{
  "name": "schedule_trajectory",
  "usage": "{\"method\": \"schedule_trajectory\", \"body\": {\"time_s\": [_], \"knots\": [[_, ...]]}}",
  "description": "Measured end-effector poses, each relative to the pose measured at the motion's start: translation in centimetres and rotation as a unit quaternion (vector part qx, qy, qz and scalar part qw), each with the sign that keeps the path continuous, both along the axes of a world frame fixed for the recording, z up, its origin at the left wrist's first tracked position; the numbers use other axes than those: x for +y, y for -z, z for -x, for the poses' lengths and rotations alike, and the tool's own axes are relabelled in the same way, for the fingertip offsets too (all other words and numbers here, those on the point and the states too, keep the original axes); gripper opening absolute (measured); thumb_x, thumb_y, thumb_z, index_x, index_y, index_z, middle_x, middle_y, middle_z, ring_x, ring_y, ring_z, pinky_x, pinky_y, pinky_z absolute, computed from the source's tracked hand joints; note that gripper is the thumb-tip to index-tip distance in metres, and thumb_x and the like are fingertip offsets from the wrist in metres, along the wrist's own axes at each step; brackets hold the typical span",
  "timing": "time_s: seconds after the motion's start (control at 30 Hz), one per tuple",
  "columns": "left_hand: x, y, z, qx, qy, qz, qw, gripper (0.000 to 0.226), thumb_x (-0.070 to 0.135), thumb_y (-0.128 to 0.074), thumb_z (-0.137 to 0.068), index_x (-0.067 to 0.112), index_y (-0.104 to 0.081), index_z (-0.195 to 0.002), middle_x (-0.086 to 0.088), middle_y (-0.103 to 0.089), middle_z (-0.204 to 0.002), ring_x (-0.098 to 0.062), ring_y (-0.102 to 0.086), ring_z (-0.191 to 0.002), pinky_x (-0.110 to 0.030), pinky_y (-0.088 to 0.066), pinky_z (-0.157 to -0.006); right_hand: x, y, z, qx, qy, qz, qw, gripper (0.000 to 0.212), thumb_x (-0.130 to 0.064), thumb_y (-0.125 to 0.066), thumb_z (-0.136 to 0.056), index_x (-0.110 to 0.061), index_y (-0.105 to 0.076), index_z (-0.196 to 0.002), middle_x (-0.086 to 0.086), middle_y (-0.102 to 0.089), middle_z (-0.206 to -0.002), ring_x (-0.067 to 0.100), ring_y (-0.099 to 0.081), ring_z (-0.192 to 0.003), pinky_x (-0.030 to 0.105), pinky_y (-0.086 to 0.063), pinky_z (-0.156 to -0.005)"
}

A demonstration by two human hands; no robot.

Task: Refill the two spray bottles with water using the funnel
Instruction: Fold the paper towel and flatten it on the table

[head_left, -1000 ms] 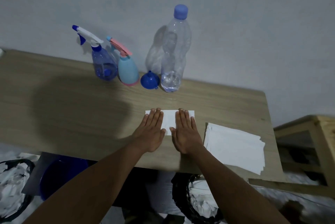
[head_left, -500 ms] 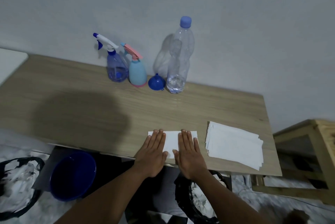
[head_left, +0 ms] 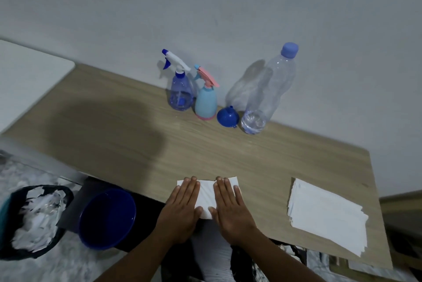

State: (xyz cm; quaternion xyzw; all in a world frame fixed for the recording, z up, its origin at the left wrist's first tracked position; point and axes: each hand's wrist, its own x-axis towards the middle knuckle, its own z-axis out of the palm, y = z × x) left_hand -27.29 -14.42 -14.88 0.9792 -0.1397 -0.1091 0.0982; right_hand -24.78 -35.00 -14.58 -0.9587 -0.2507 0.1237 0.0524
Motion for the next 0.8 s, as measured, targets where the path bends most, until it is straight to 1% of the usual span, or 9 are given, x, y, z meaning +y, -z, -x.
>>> {"method": "schedule_trajectory", "body": {"time_s": [0.13,0.2,0.23,0.27,0.33,0.4,0.6,0.7,0.8], "knots": [[3.9,-0.1,-2.2,0.009,-0.040,0.001,0.999,0.067,0.045,-0.025,-0.103,0.005,-0.015,-0.156,-0.012,-0.011,-0.164,-0.026,-0.013,-0.151,-0.033,0.008,-0.118,4.2,0.1,-3.7,0.016,-0.020,-0.003,1.000,0.068,-0.047,-0.016,-0.105,-0.001,-0.032,-0.152,0.016,-0.029,-0.161,0.031,-0.028,-0.149,0.046,-0.018,-0.115],[5.6,-0.3,-3.8,0.008,-0.066,0.013,0.998,0.070,0.049,-0.014,-0.101,0.009,0.000,-0.157,-0.008,0.006,-0.164,-0.022,0.003,-0.152,-0.031,0.014,-0.120,6.2,0.4,-6.1,0.014,-0.024,-0.010,1.000,0.067,-0.048,-0.023,-0.104,-0.001,-0.033,-0.152,0.016,-0.031,-0.160,0.031,-0.030,-0.148,0.046,-0.017,-0.116],[6.3,-0.3,-4.7,0.012,-0.078,0.018,0.997,0.071,0.051,-0.007,-0.098,0.011,0.007,-0.156,-0.006,0.013,-0.163,-0.020,0.009,-0.152,-0.032,0.015,-0.121,7.1,0.4,-7.3,0.020,-0.027,-0.016,0.999,0.069,-0.048,-0.026,-0.103,-0.002,-0.030,-0.153,0.015,-0.027,-0.162,0.031,-0.026,-0.150,0.045,-0.014,-0.118],[7.0,-0.2,-5.5,0.012,-0.089,0.021,0.996,0.073,0.053,-0.002,-0.096,0.012,0.011,-0.154,-0.005,0.017,-0.162,-0.020,0.012,-0.151,-0.032,0.015,-0.121,7.9,0.3,-8.4,0.024,-0.031,-0.021,0.999,0.070,-0.049,-0.027,-0.102,-0.003,-0.023,-0.156,0.014,-0.019,-0.164,0.029,-0.018,-0.153,0.045,-0.009,-0.121],[8.4,-0.2,-7.3,0.010,-0.105,0.027,0.994,0.075,0.055,0.002,-0.092,0.013,0.012,-0.154,-0.005,0.016,-0.163,-0.021,0.011,-0.152,-0.035,0.011,-0.119,9.6,0.2,-10.5,0.035,-0.039,-0.027,0.998,0.072,-0.049,-0.023,-0.103,-0.007,-0.007,-0.159,0.010,-0.001,-0.167,0.025,0.003,-0.155,0.044,0.001,-0.126],[10.0,-0.1,-9.1,0.010,-0.114,0.027,0.993,0.079,0.056,0.003,-0.090,0.011,0.010,-0.154,-0.006,0.014,-0.163,-0.021,0.010,-0.152,-0.036,0.009,-0.120,11.3,-0.1,-12.5,0.035,-0.042,-0.037,0.998,0.072,-0.050,-0.020,-0.104,-0.009,0.001,-0.159,0.008,0.007,-0.167,0.022,0.011,-0.154,0.043,0.004,-0.126],[14.9,0.4,-14.1,0.008,-0.106,0.027,0.994,0.081,0.058,0.004,-0.090,0.011,0.010,-0.156,-0.005,0.014,-0.165,-0.019,0.015,-0.151,-0.037,0.009,-0.121,16.1,-0.2,-17.4,0.029,-0.046,-0.034,0.998,0.072,-0.048,-0.022,-0.105,-0.007,0.002,-0.159,0.010,0.007,-0.167,0.025,0.010,-0.154,0.047,0.001,-0.126],[16.4,0.4,-16.2,0.004,-0.099,0.009,0.995,0.083,0.058,0.006,-0.089,0.010,0.008,-0.156,-0.006,0.013,-0.165,-0.022,0.012,-0.152,-0.038,0.009,-0.120,17.5,-0.1,-19.3,0.024,-0.045,-0.031,0.998,0.071,-0.048,-0.022,-0.105,-0.008,0.004,-0.159,0.010,0.008,-0.167,0.025,0.011,-0.154,0.045,0.005,-0.125],[17.4,0.4,-17.2,-0.010,-0.076,0.003,0.997,0.079,0.056,0.001,-0.094,0.007,0.005,-0.156,-0.010,0.009,-0.165,-0.025,0.009,-0.153,-0.037,0.009,-0.119,18.1,-0.2,-20.2,0.035,-0.044,-0.028,0.998,0.071,-0.048,-0.022,-0.105,-0.010,0.006,-0.158,0.008,0.011,-0.167,0.023,0.014,-0.154,0.043,0.008,-0.124]]}}
